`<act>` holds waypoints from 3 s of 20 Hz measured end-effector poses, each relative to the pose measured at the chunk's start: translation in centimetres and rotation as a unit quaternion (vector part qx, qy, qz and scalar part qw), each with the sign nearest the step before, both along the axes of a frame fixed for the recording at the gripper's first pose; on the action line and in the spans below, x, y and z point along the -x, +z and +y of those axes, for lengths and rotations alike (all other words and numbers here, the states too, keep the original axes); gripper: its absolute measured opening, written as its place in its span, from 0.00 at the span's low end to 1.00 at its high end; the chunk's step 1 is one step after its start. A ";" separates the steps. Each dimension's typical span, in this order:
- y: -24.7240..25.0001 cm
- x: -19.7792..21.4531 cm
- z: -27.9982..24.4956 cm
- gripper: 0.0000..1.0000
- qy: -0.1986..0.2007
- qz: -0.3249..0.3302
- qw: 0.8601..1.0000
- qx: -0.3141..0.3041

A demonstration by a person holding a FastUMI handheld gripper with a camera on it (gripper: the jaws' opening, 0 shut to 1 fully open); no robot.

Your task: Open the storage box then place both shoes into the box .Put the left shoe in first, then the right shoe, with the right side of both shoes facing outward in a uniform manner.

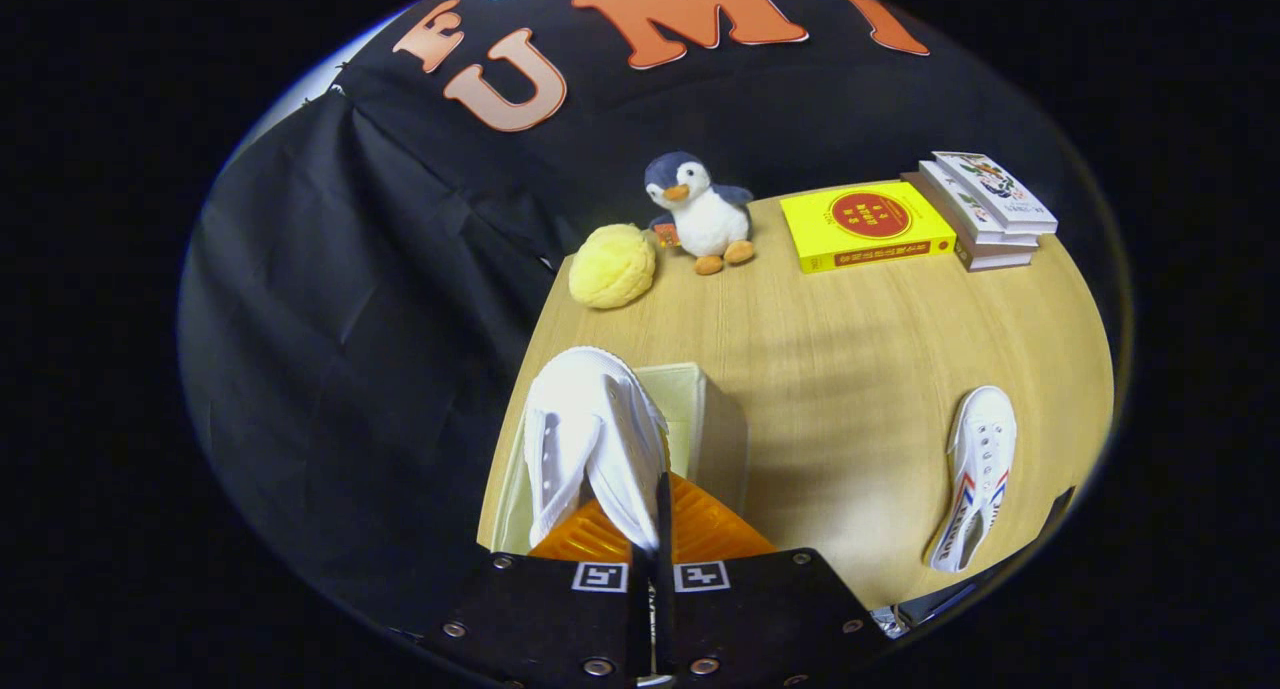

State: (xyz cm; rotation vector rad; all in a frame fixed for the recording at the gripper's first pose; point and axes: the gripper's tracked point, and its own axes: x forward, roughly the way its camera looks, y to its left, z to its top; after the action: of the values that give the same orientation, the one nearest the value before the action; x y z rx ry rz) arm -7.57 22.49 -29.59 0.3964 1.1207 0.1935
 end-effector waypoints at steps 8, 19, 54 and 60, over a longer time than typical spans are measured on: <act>-5.8 0.4 5.1 0.03 -0.033 0.077 0.996 0.040; -12.3 1.0 7.8 0.03 -0.102 0.172 0.978 0.055; -5.6 5.2 -21.8 0.97 0.004 -0.072 0.993 0.093; -10.5 9.8 -29.2 0.96 -0.016 -0.007 0.984 0.176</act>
State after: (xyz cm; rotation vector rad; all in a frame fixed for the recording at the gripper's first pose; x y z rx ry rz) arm -17.39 -6.71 -40.10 0.0977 1.1087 -0.0318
